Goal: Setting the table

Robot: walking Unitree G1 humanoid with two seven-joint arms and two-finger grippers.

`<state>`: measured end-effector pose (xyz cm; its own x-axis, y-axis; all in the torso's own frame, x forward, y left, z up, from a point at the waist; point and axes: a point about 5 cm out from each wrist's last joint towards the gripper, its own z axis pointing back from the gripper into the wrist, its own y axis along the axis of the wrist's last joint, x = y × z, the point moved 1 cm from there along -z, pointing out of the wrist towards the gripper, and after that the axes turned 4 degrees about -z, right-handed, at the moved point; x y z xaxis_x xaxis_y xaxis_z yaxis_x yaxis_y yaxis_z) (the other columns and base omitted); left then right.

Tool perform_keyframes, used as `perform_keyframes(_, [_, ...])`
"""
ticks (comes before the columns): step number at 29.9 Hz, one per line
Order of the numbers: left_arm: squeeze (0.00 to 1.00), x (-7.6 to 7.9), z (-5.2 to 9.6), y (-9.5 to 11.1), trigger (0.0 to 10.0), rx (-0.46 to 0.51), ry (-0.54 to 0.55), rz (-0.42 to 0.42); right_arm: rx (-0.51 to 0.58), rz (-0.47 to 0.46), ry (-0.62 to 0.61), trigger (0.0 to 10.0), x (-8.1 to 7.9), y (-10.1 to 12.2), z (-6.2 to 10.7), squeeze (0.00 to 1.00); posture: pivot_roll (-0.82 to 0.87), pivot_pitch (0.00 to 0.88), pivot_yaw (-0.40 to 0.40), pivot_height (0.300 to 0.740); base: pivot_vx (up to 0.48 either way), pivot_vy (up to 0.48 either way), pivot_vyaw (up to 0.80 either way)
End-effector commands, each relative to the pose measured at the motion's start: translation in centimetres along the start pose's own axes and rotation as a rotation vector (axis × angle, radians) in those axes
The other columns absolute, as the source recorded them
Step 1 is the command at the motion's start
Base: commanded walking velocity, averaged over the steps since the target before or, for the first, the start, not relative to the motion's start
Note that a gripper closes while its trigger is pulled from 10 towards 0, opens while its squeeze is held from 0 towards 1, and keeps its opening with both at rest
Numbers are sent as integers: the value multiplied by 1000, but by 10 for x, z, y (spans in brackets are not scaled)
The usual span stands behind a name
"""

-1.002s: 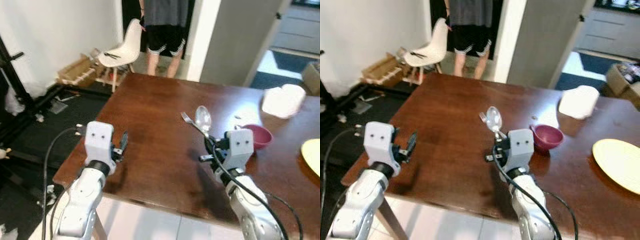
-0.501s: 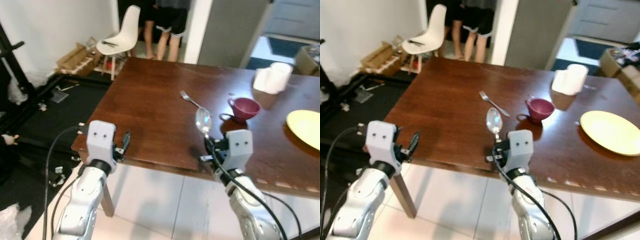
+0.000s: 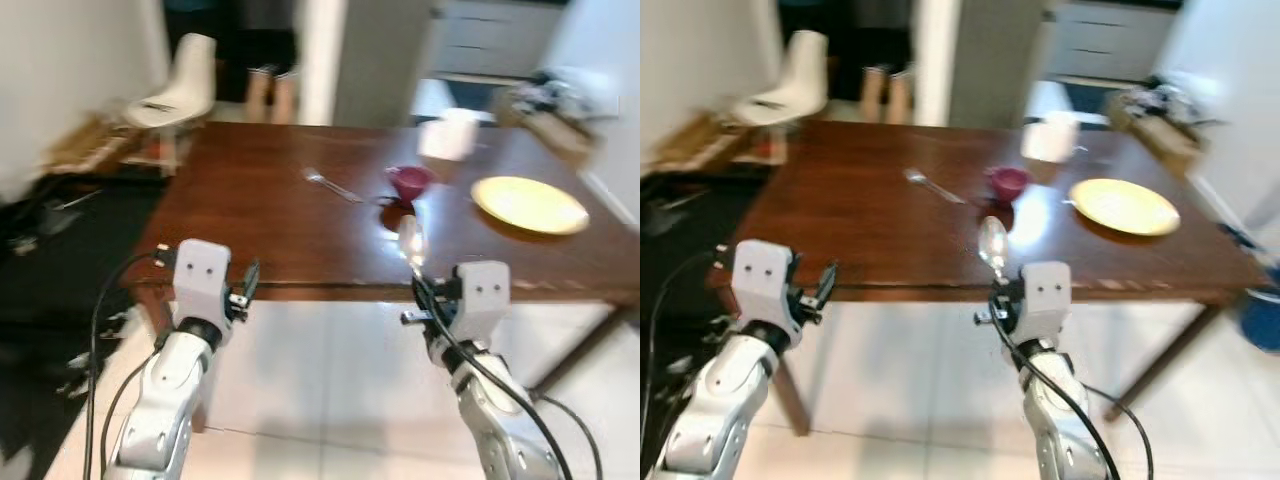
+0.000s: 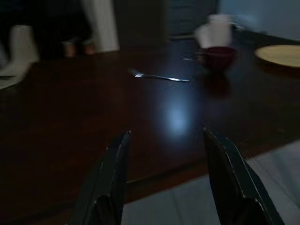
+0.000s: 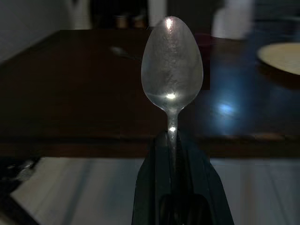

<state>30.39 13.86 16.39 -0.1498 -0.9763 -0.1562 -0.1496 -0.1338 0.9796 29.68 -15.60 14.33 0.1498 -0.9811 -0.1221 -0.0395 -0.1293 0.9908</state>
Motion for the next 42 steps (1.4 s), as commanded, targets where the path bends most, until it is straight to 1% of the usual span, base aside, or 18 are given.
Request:
perform_keyframes(1, [0, 0, 2, -6, 10000, -24, -2, 1, -5, -15, 7, 10000, -2, -1, -1, 0, -59, 0, 43, 740, 0, 0, -800])
perform_keyframes(11, [0, 1, 3, -8, 10000, -33, -1, 8, -7, -20, 7, 10000, -2, -1, -1, 0, -60, 0, 46, 740, 0, 0, -800])
perform_keyframes(19, [0, -3, 9, -31, 10000, -117, 18, 21, -25, -18, 11, 10000, -1, -6, 1, 0, -63, 0, 47, 740, 0, 0, -786])
perform_keyframes(21, [0, -5, 19, -56, 10000, -199, 27, -8, -109, 9, 38, 10000, 0, -29, 6, 0, -64, 0, 45, 740, 0, 0, -781])
perform_keyframes(22, [0, -5, 19, -56, 10000, -199, 27, -8, -109, 9, 38, 10000, 0, -29, 6, 0, -64, 0, 45, 740, 0, 0, -781])
perform_keyframes(23, [0, -5, 22, -63, 10000, -223, 26, -21, -140, 9, 43, 10000, 1, -39, 9, 0, -60, 0, 44, 740, 0, 0, -781])
perform_keyframes(26, [0, -11, 40, -99, 10000, -351, 29, -97, -282, 21, 46, 10000, 8, -81, 23, 0, -56, 0, 43, 740, 0, 0, -781])
perform_keyframes(27, [0, -11, 40, -99, 10000, -351, 29, -97, -282, 21, 46, 10000, 8, -81, 23, 0, -56, 0, 43, 740, 0, 0, -781])
perform_keyframes(31, [0, -19, 67, -137, 10000, -501, 27, -155, -405, 11, 59, 10000, 9, -116, 42, 0, -47, 0, 40, 740, 0, 0, -781])
perform_keyframes(32, [0, -21, 74, -145, 10000, -537, 28, -161, -429, 6, 69, 10000, 8, -122, 46, 0, -47, 0, 40, 740, 0, 0, -781])
perform_keyframes(33, [0, -21, 74, -145, 10000, -537, 28, -161, -429, 6, 69, 10000, 8, -122, 46, 0, -47, 0, 40, 740, 0, 0, -781])
perform_keyframes(35, [0, -22, 91, -164, 10000, -629, 24, -177, -492, 4, 91, 10000, 5, -138, 55, 0, -37, 0, 36, 740, 0, 0, -781])
perform_keyframes(36, [0, -22, 91, -164, 10000, -629, 24, -177, -492, 4, 91, 10000, 5, -138, 55, 0, -37, 0, 36, 740, 0, 0, -781])
perform_keyframes(37, [0, -21, 99, -173, 10000, -669, 24, -182, -524, 14, 106, 10000, 4, -145, 59, 0, -37, 0, 36, 740, 0, 0, -781])
perform_keyframes(38, [0, -20, 106, -182, 10000, -712, 28, -172, -566, 33, 138, 10000, 1, -154, 64, 0, -33, 0, 33, 740, 0, 0, -781])
perform_keyframes(39, [0, -20, 106, -182, 10000, -712, 28, -172, -566, 33, 138, 10000, 1, -154, 64, 0, -33, 0, 33, 740, 0, 0, -781])
perform_keyframes(40, [0, -17, 113, -192, 10000, -765, 44, -138, -624, 72, 184, 10000, -3, -164, 70, 0, -33, 0, 33, 740, 0, 0, -781])
perform_keyframes(42, [0, -16, 115, -195, 10000, -780, 52, -121, -642, 87, 199, 10000, -4, -167, 72, 0, -33, 0, 33, 740, 0, 0, -781])
